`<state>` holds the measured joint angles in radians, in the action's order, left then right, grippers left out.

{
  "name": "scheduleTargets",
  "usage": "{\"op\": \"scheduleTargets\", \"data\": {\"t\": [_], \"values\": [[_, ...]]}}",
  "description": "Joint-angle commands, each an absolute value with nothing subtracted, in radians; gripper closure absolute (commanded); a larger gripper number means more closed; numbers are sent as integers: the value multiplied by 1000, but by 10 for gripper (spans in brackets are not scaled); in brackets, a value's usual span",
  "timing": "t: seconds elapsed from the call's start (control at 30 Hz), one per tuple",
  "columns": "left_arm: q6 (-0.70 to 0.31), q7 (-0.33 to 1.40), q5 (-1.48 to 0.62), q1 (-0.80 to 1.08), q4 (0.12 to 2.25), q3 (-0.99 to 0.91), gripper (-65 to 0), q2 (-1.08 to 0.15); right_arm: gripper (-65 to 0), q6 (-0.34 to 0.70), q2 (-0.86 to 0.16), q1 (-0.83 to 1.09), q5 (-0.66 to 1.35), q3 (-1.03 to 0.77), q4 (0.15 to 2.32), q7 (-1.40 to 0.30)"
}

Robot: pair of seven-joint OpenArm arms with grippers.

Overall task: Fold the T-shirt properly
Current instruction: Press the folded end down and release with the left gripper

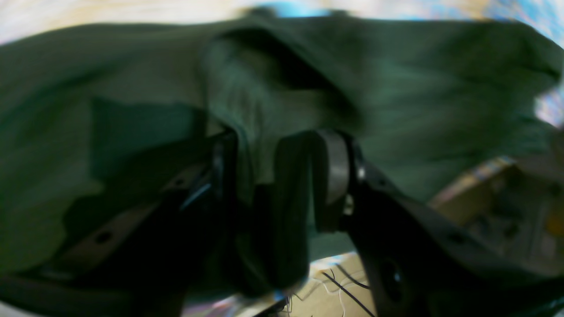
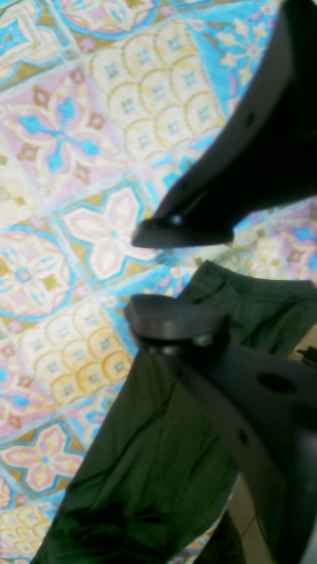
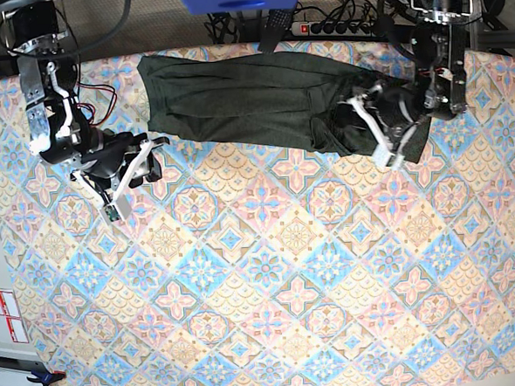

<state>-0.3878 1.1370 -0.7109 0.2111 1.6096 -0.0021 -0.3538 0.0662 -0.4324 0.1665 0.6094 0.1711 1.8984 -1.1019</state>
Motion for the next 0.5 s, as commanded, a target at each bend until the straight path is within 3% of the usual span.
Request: {"op": "scheduleTargets", "data": {"t": [0.0,0.27,0.47], "values": [[-389,1135,-716,206,1636,38,-248,-344,-217,68,-444,154,619,162,1917,-1086],[-389,1136,-719,209,1695,213,-248,-320,-217,68,-444,151,619,160,1917,-1086],[-389,1138,-719,211,1788,165,-248,-354,-221,68,-460,179,619,159,1910,-1095]]}}
